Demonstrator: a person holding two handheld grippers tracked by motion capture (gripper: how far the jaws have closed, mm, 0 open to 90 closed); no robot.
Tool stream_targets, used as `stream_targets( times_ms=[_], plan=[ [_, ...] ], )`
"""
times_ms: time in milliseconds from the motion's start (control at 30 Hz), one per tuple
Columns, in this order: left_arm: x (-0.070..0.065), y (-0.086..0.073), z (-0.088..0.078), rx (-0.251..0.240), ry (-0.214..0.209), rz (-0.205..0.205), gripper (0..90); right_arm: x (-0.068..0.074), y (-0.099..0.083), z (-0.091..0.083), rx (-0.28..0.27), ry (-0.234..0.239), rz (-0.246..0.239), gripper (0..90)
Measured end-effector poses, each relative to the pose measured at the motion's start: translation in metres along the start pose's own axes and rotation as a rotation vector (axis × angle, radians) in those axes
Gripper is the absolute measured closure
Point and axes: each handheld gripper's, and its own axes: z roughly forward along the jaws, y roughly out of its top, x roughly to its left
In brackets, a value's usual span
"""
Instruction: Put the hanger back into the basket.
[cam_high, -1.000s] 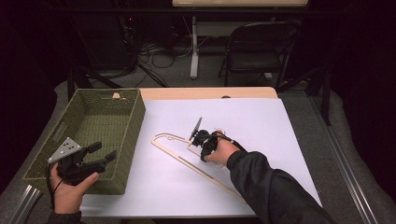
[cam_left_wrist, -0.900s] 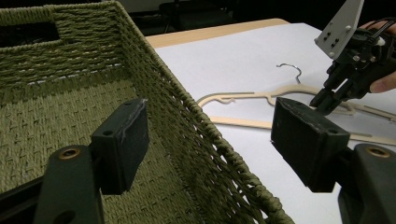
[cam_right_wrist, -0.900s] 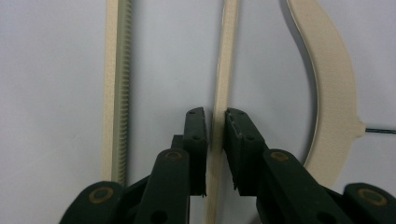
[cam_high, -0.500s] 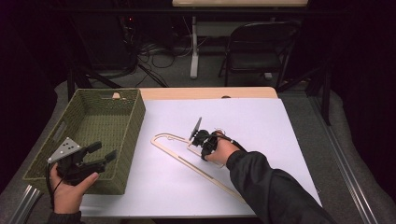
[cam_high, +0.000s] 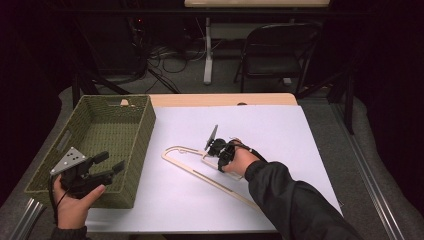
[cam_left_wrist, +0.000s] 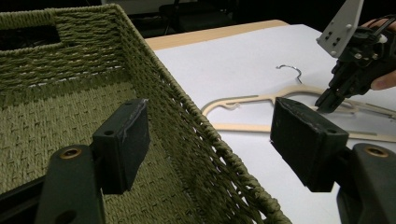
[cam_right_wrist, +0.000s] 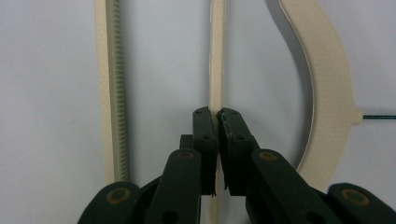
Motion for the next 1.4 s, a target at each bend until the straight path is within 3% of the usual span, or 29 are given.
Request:
stream_targets(
  times_ms=[167, 200, 267, 367, 467, 500, 767, 900, 1000, 1100, 1133, 1300, 1400],
  plan=[
    [-0.002, 0.001, -0.001, -0.011, 0.001, 0.001, 29.6, 0.004, -0.008, -0.004, -0.020, 0.002, -0.060, 85.8],
    [-0.003, 0.001, 0.000, -0.012, -0.001, 0.006, 29.8, 0.007, -0.012, -0.009, -0.024, -0.007, -0.093, 85.8],
    [-0.004, 0.002, 0.000, -0.015, -0.005, 0.004, 29.7, 0.008, -0.014, -0.010, -0.045, -0.013, -0.102, 85.8],
    [-0.008, 0.003, 0.003, -0.011, -0.019, 0.015, 29.8, 0.012, -0.020, -0.019, -0.071, -0.043, -0.159, 85.8],
    [-0.015, 0.005, 0.009, 0.002, -0.039, 0.024, 30.2, 0.015, -0.025, -0.026, -0.098, -0.061, -0.192, 85.8],
    [-0.016, 0.006, 0.010, 0.007, -0.044, 0.030, 30.2, 0.017, -0.027, -0.030, -0.109, -0.065, -0.223, 85.8],
    [-0.037, 0.016, 0.025, 0.033, -0.107, 0.060, 32.1, 0.030, -0.035, -0.034, -0.116, -0.116, -0.315, 85.8],
    [-0.051, 0.022, 0.036, 0.057, -0.172, 0.060, 32.1, 0.038, -0.039, -0.036, -0.132, -0.138, -0.354, 85.8],
    [-0.066, 0.024, 0.053, 0.083, -0.212, 0.083, 32.0, 0.048, -0.042, -0.037, -0.140, -0.165, -0.397, 85.7],
    [-0.071, 0.023, 0.063, 0.104, -0.225, 0.084, 31.6, 0.053, -0.043, -0.037, -0.135, -0.177, -0.411, 85.8],
    [-0.074, 0.022, 0.074, 0.126, -0.245, 0.068, 31.6, 0.058, -0.045, -0.037, -0.138, -0.190, -0.434, 85.7],
    [-0.079, 0.022, 0.094, 0.182, -0.292, 0.048, 34.3, 0.064, -0.046, -0.037, -0.138, -0.203, -0.458, 85.7],
    [-0.087, 0.024, 0.105, 0.212, -0.300, 0.079, 35.1, 0.066, -0.046, -0.036, -0.139, -0.207, -0.472, 85.7]
  ],
)
